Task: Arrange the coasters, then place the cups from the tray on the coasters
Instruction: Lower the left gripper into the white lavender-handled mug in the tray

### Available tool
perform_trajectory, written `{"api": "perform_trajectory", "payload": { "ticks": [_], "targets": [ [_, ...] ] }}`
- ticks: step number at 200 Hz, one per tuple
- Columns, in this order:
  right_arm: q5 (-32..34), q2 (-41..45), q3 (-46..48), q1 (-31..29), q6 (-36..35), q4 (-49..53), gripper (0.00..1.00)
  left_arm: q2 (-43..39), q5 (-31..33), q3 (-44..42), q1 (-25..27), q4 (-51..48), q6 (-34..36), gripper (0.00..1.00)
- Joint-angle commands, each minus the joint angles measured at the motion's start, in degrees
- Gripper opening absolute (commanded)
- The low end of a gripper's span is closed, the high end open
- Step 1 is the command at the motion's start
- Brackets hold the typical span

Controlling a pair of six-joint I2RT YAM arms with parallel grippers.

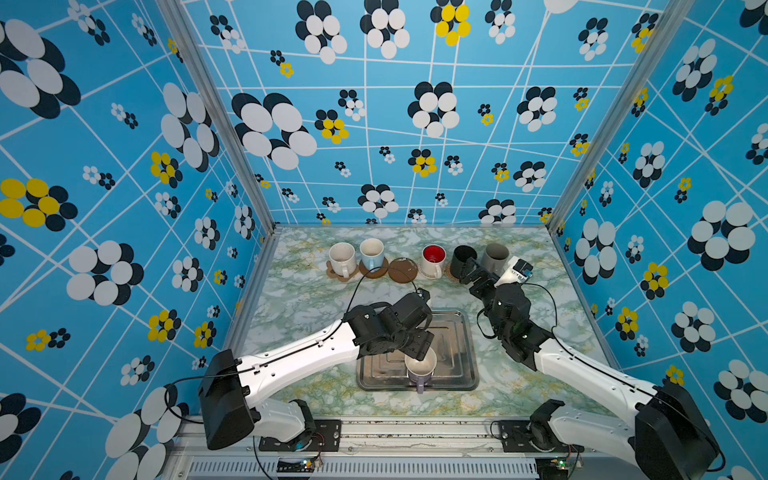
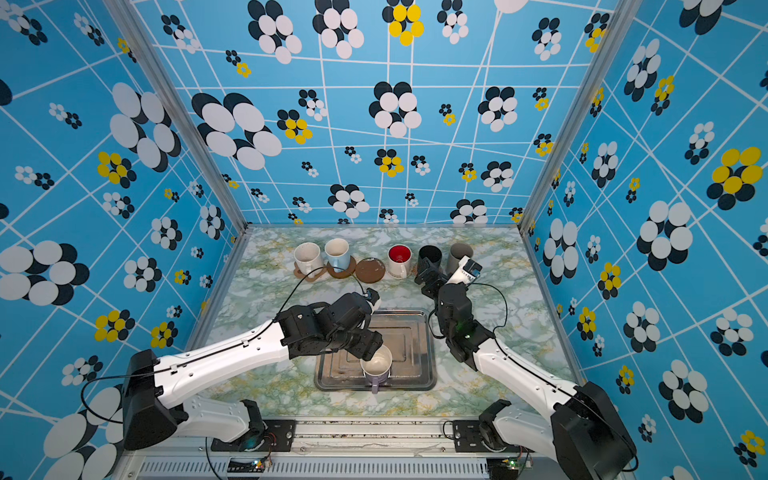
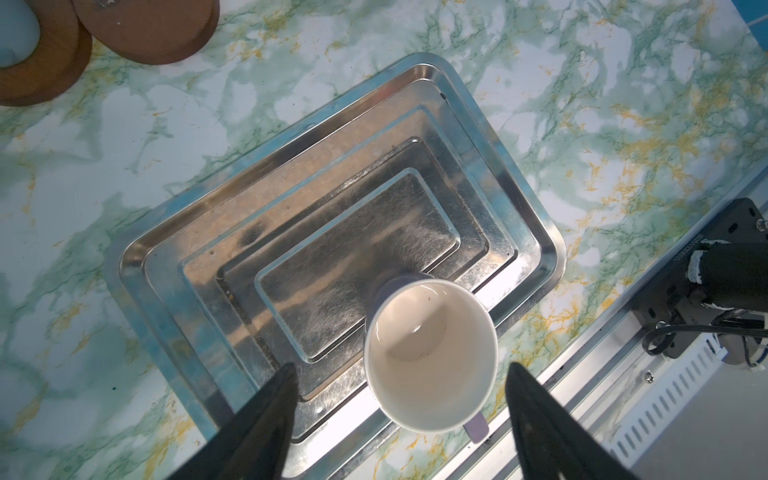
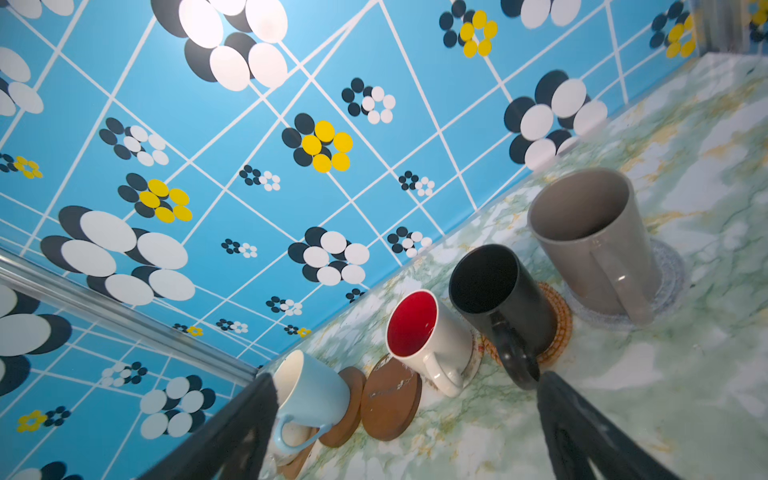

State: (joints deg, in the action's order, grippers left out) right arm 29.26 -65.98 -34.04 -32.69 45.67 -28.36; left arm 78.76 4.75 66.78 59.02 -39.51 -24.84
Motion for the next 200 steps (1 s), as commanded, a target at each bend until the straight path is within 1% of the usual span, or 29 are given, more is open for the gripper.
{"api": "perform_trajectory", "payload": {
  "ticks": [1,5,13,20,35,68,89,136,155,177,200],
  "targets": [
    [-3.80,0.67,-4.74,1.31,7.34,4.47,0.99,-0.09,1.24,0.22,0.39,-1.89,-0.27,0.80],
    [-4.54,0.52,-6.36,1.41,5.99,6.98,0.99,-0.18,1.30,0.19,0.41,-1.94,-0.26,0.80],
    [-6.37,0.17,-9.28,1.45,0.88,11.10,0.99,-0.43,1.38,0.16,0.41,-2.38,-0.52,0.80],
    [-6.80,0.06,-11.74,1.40,-1.12,15.33,0.99,-0.75,1.55,0.08,0.48,-2.76,-0.91,0.80],
    [-5.39,-0.12,-14.67,1.43,-1.73,21.12,0.99,-1.61,1.53,-0.30,0.65,-3.87,-2.01,0.80],
    [-1.37,0.45,-15.21,1.40,-1.41,25.35,0.99,-2.78,-1.51,-0.16,2.10,-8.99,-4.74,0.79],
    [-1.02,0.51,-16.88,1.40,-2.16,28.82,0.98,-2.95,-4.05,-0.32,4.14,-11.50,-6.81,0.79],
    [-1.09,-2.70,-24.20,1.41,-4.35,41.17,0.98,-1.49,-5.65,-1.80,9.63,-13.54,-13.55,0.77],
    [-1.57,-3.71,-25.41,1.41,-5.09,42.99,0.98,-0.17,-6.23,-2.64,11.78,-12.81,-16.71,0.77],
    [-1.57,-3.81,-25.22,1.41,-4.68,42.81,0.97,1.57,-5.68,-3.48,14.01,-11.04,-20.93,0.75],
    [-1.57,-3.55,-24.74,1.49,-4.97,42.64,0.95,2.23,-5.47,-5.28,15.21,-7.56,-25.96,0.73]
  ]
}}
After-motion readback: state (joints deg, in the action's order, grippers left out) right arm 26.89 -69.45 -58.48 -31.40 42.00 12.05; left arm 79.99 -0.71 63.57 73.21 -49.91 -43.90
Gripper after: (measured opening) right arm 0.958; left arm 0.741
